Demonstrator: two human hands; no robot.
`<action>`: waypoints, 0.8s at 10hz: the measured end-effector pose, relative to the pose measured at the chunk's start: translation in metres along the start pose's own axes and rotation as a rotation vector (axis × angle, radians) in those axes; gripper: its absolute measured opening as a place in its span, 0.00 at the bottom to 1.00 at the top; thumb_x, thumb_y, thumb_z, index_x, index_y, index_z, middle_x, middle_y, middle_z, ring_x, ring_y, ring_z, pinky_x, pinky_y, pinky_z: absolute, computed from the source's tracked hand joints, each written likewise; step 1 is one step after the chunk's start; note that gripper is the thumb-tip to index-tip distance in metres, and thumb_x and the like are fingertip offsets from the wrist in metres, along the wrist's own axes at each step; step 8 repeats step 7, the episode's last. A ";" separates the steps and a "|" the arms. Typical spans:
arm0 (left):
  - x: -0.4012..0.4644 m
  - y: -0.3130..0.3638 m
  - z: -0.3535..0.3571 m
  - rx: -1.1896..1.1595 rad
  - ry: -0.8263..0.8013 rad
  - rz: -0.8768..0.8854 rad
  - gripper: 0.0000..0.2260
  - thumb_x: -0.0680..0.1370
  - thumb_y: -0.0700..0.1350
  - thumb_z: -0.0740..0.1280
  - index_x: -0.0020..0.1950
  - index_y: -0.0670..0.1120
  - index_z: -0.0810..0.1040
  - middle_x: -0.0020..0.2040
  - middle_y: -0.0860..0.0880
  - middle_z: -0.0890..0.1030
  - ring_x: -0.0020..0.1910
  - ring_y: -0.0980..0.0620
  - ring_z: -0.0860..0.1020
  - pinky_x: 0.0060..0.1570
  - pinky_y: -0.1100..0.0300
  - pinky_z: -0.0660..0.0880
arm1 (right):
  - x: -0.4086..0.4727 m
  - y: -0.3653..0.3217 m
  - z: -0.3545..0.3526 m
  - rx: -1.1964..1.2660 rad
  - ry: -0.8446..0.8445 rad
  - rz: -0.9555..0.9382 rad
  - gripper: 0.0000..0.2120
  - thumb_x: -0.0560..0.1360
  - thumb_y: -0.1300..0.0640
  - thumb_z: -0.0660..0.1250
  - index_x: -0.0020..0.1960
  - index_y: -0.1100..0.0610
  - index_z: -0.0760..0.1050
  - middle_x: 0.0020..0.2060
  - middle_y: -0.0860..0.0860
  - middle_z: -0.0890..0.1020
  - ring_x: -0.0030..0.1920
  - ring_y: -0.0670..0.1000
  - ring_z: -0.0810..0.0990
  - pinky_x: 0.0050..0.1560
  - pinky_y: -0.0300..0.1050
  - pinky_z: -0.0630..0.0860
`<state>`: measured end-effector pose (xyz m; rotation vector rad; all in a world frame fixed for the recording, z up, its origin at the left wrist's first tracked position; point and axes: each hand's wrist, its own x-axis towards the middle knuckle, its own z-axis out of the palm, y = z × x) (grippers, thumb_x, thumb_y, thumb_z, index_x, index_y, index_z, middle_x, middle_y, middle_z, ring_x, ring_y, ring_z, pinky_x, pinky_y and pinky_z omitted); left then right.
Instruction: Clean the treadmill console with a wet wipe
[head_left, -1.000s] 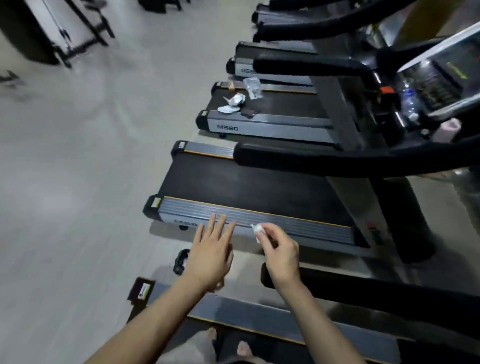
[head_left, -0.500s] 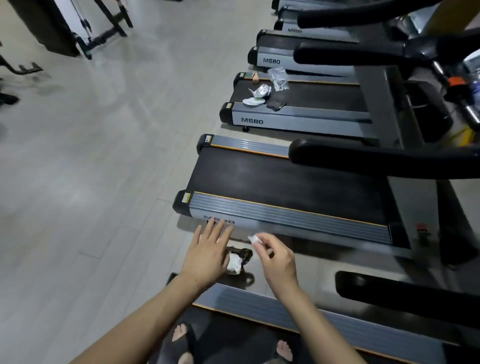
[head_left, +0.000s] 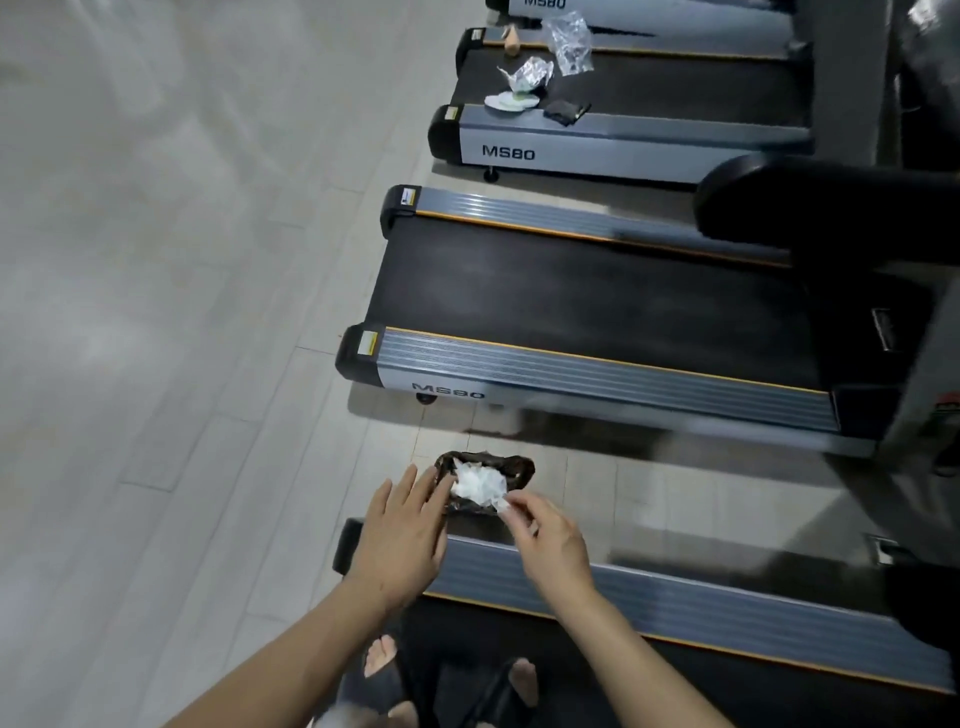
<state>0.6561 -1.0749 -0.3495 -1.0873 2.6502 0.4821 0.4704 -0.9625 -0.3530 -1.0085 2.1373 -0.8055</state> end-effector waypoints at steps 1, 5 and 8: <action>0.041 -0.024 0.091 -0.021 -0.001 -0.016 0.26 0.80 0.53 0.57 0.77 0.49 0.69 0.75 0.45 0.76 0.75 0.40 0.73 0.70 0.38 0.73 | 0.039 0.065 0.059 -0.030 0.010 -0.026 0.08 0.82 0.49 0.69 0.59 0.48 0.82 0.51 0.43 0.84 0.51 0.46 0.81 0.52 0.48 0.79; 0.235 -0.075 0.394 0.004 -0.057 -0.019 0.36 0.78 0.59 0.34 0.84 0.51 0.55 0.85 0.47 0.57 0.84 0.44 0.52 0.81 0.44 0.50 | 0.197 0.339 0.273 -0.283 0.007 -0.012 0.07 0.81 0.49 0.69 0.56 0.48 0.84 0.50 0.44 0.84 0.53 0.51 0.81 0.50 0.46 0.76; 0.291 -0.104 0.493 0.086 -0.058 -0.029 0.38 0.76 0.60 0.31 0.85 0.52 0.52 0.85 0.47 0.56 0.84 0.43 0.51 0.80 0.43 0.50 | 0.250 0.411 0.332 -0.500 -0.036 -0.064 0.14 0.82 0.51 0.66 0.66 0.48 0.80 0.64 0.46 0.82 0.65 0.52 0.78 0.62 0.48 0.76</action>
